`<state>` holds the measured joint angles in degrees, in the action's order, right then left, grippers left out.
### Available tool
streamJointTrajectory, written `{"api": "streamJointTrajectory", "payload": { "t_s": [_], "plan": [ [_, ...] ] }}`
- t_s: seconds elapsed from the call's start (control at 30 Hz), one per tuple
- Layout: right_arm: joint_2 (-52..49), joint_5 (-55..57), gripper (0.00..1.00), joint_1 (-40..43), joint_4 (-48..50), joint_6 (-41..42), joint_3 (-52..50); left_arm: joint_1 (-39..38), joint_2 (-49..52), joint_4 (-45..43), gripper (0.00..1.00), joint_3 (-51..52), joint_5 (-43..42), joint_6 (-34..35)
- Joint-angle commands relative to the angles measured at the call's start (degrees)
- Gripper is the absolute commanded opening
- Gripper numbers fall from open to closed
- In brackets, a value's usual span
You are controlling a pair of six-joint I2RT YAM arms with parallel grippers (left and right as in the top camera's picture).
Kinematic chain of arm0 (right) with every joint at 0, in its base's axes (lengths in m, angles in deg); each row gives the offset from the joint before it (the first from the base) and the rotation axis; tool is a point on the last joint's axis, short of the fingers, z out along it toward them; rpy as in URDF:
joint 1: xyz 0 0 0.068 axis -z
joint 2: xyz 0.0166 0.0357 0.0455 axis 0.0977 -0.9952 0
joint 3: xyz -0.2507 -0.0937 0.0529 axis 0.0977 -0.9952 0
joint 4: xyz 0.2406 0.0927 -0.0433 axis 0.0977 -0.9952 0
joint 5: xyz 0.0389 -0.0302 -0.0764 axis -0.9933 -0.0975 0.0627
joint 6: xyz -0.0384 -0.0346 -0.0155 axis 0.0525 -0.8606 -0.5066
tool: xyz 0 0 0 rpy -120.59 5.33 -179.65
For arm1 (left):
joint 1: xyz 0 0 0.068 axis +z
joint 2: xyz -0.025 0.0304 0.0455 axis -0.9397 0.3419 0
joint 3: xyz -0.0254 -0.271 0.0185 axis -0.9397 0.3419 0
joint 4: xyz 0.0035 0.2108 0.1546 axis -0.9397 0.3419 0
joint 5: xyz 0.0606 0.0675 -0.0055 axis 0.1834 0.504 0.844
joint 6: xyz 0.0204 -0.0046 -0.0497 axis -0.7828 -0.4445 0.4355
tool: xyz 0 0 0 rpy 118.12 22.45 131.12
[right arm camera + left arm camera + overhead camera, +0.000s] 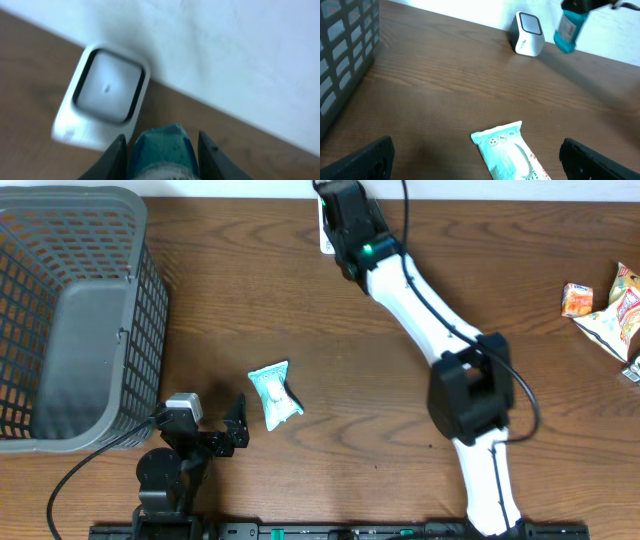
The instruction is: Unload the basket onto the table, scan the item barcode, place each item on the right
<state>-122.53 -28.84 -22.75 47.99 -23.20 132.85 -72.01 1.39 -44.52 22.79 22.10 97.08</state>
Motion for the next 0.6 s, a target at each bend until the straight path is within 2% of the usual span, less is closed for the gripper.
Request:
{"api": "streamJointTrajectory", "payload": {
  "t_s": [0.0,0.2,0.33,0.57],
  "plan": [
    [-5.75,8.15,0.04,-0.68,0.61,-6.56,9.84,-0.22,-0.31,1.03,0.98,1.11,-0.28,-0.13],
    [-15.04,12.07,0.04,-1.49,7.13,-13.70,19.87,-0.22,-0.31,1.03,0.98,1.11,-0.28,-0.15],
    [-17.59,12.68,0.06,-3.10,13.94,-18.67,20.50,-0.22,-0.31,1.03,0.98,1.11,-0.28,-0.15],
    [-18.69,17.42,0.05,-4.15,16.55,-21.84,20.50,-0.22,-0.31,1.03,0.98,1.11,-0.28,-0.13]
  ]
}}
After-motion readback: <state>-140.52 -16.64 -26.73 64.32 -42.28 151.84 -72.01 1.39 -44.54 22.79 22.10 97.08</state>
